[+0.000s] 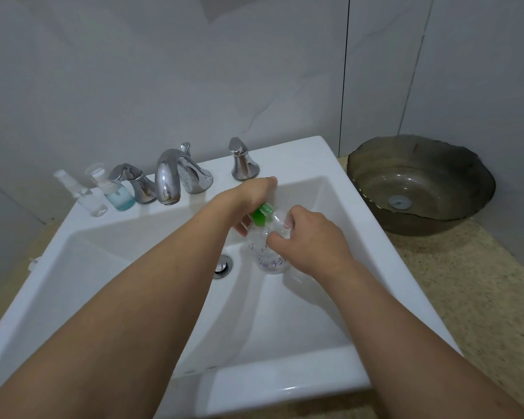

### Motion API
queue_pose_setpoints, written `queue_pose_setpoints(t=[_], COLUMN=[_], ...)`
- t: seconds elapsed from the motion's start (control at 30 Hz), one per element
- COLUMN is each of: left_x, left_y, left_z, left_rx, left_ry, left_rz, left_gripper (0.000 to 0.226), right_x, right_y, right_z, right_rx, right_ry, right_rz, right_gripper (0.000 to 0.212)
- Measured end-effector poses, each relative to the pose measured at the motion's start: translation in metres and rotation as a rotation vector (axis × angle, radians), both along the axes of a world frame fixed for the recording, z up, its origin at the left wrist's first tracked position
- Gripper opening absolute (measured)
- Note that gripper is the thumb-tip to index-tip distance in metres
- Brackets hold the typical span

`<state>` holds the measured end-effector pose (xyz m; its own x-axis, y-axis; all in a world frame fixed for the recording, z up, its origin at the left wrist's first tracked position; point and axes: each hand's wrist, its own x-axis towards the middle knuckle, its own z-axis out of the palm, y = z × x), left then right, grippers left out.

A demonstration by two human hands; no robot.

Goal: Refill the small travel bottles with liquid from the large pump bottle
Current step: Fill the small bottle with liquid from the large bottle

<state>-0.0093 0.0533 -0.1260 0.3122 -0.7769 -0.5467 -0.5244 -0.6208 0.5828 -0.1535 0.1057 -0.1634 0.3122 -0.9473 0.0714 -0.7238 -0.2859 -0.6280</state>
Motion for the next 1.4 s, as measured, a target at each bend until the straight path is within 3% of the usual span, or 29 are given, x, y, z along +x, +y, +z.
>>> queue_pose_setpoints(t=[0.2, 0.67, 0.93, 1.1, 1.27, 1.4], left_x=[0.009, -0.008, -0.008, -0.004, 0.006, 0.01], left_y=[-0.009, 0.004, 0.002, 0.006, 0.006, 0.006], left_z=[0.006, -0.003, -0.007, 0.0, 0.014, 0.014], left_rx=[0.161, -0.1, -0.127, -0.025, 0.117, 0.112], left_ry=[0.073, -0.026, -0.023, 0.057, 0.18, 0.226], left_rz=[-0.061, 0.048, 0.066, 0.069, 0.088, 0.167], left_gripper=[0.076, 0.057, 0.054, 0.044, 0.061, 0.069], right_x=[0.002, 0.0, 0.0, 0.0, 0.0, 0.0], right_y=[-0.001, -0.001, -0.002, -0.001, -0.001, 0.0], right_z=[0.003, 0.0, -0.002, -0.001, 0.002, 0.0], right_rx=[-0.067, 0.039, 0.002, -0.021, -0.071, -0.089], right_ry=[-0.013, 0.034, 0.038, 0.016, -0.035, -0.043], right_rz=[-0.007, 0.0, -0.001, 0.005, -0.006, -0.001], right_gripper=[0.034, 0.035, 0.034, 0.033, 0.032, 0.033])
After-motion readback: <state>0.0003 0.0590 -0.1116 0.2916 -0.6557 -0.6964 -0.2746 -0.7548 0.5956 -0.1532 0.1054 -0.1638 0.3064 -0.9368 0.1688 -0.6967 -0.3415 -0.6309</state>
